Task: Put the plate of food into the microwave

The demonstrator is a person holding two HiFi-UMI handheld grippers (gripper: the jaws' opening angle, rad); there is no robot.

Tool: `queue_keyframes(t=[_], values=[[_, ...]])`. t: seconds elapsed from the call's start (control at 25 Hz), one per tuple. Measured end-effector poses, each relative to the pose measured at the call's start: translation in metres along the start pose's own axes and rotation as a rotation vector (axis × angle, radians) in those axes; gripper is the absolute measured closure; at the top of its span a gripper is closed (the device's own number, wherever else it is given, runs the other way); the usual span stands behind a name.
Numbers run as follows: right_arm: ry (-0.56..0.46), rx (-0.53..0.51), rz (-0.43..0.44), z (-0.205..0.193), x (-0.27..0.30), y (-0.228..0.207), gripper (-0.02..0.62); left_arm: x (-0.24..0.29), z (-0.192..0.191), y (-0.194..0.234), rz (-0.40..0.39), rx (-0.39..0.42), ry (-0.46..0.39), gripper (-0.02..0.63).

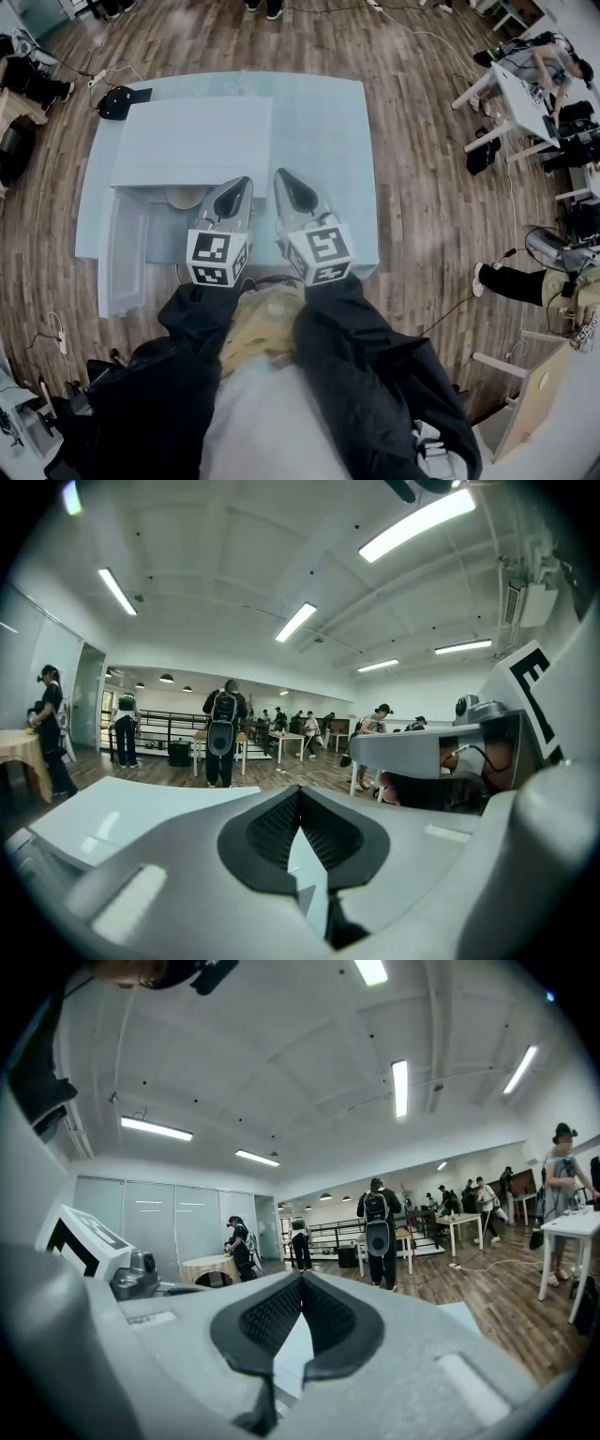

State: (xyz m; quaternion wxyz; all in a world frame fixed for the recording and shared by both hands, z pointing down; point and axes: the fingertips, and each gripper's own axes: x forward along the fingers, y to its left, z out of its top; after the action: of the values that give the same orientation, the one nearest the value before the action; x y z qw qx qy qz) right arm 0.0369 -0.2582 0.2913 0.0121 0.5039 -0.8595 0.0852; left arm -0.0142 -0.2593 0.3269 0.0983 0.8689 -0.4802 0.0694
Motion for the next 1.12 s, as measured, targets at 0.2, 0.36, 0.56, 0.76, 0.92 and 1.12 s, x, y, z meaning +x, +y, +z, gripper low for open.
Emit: queue_keyframes(t=[0.2, 0.36, 0.56, 0.76, 0.92, 1.12], values=[[-0.028, -0.026, 0.007, 0.009, 0.008, 0.003, 0.604, 0.003, 0.009, 0.009, 0.014, 0.007, -0.014, 0.604], [-0.039, -0.040, 0.009, 0.016, 0.009, 0.003, 0.604, 0.004, 0.015, 0.008, 0.022, 0.018, -0.022, 0.604], [-0.050, -0.061, 0.019, 0.020, 0.011, 0.006, 0.604, 0.003, 0.020, 0.009, 0.031, 0.034, -0.030, 0.604], [-0.052, -0.067, 0.018, 0.023, 0.015, 0.010, 0.604, -0.001, 0.023, 0.017, 0.049, 0.032, -0.028, 0.604], [-0.039, -0.068, 0.015, 0.020, 0.014, 0.013, 0.604, -0.006, 0.022, 0.020, 0.059, 0.033, -0.024, 0.604], [-0.047, -0.085, 0.022, 0.018, 0.007, 0.016, 0.604, -0.011, 0.016, 0.016, 0.065, 0.038, -0.016, 0.604]])
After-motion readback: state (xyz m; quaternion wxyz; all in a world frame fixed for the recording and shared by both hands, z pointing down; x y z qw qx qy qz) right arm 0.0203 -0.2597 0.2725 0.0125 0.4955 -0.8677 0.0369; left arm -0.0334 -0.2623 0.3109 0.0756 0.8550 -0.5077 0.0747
